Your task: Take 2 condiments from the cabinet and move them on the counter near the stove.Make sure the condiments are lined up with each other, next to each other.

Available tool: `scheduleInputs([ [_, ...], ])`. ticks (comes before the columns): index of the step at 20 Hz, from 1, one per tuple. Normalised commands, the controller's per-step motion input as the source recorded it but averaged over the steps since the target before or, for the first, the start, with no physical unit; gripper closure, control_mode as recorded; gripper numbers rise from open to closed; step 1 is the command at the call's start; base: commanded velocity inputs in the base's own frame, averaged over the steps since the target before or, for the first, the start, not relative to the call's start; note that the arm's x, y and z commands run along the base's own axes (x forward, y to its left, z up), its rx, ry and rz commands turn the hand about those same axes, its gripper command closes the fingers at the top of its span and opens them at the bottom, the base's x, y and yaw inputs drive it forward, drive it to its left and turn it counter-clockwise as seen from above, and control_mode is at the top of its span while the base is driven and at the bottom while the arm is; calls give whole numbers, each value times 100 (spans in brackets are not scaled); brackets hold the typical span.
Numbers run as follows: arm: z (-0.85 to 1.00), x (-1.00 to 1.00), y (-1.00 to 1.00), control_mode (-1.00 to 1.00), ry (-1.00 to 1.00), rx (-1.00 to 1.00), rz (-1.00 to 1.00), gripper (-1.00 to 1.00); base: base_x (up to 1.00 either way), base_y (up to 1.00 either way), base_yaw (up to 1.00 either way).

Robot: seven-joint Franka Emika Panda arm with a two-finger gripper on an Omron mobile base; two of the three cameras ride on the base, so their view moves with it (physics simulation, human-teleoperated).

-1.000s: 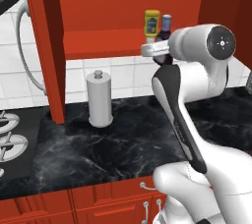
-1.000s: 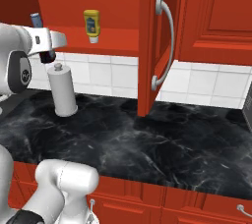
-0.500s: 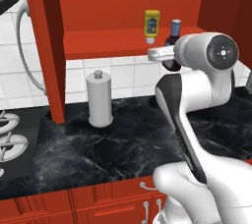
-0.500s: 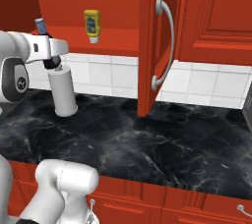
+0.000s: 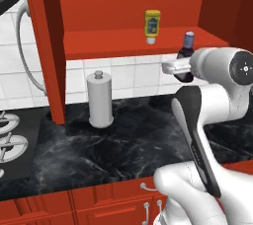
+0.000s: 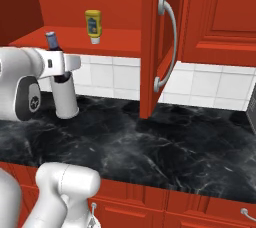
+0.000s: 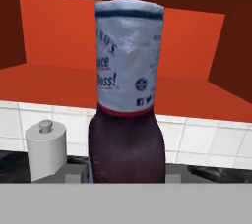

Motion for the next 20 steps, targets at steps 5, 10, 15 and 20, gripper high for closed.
scheduleInputs([
  [5,-16,-17,-25,-100,0,0,0,100,0,0,0],
  [10,0,-23,-24,-100,0,0,3,100,0,0,0],
  [15,0,-17,-23,-100,0,0,3,100,0,0,0],
  [20,0,0,0,100,0,0,0,100,-7,-4,0],
])
